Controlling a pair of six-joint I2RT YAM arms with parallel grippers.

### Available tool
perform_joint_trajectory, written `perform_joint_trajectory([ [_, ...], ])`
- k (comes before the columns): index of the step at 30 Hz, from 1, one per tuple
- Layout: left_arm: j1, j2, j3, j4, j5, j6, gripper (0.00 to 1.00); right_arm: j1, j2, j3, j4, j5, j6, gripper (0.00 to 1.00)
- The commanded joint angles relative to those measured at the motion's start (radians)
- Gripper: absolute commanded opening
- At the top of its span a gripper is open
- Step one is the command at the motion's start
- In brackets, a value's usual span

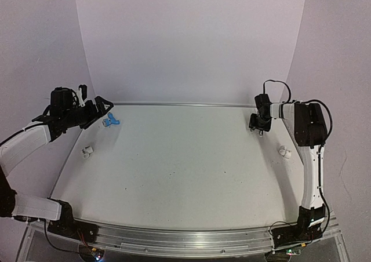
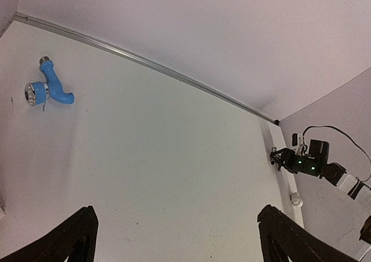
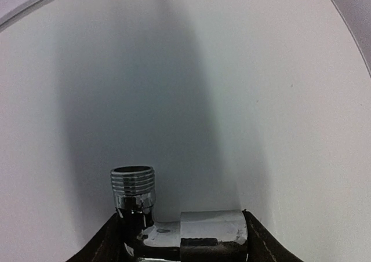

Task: Install the water faucets
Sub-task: Pick up the water faucet from the corner of the board, then pass from the right arm to the left

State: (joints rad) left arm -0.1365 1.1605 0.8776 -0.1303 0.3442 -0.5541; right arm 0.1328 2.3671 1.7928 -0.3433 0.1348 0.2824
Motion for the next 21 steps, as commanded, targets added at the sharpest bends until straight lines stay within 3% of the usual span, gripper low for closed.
perform_joint_trajectory([
  [1,-0.008,0.048,0.019,0.023,0.073,-0.063,0.98,0.066,-0.166,-0.148,0.068,-0.119,-0.136,0.54],
  [6,-0.055,0.130,0.024,0.033,0.120,-0.114,0.93,0.173,-0.346,-0.351,0.200,-0.292,-0.302,0.54],
  [11,-0.174,0.233,0.050,0.094,0.186,-0.147,0.92,0.350,-0.550,-0.617,0.352,-0.454,-0.533,0.54],
  [16,-0.287,0.392,0.080,0.257,0.371,-0.219,0.95,0.486,-0.659,-0.727,0.409,-0.574,-0.568,0.53],
  [21,-0.431,0.499,0.146,0.286,0.423,-0.196,0.92,0.606,-0.701,-0.754,0.410,-0.577,-0.585,0.52],
])
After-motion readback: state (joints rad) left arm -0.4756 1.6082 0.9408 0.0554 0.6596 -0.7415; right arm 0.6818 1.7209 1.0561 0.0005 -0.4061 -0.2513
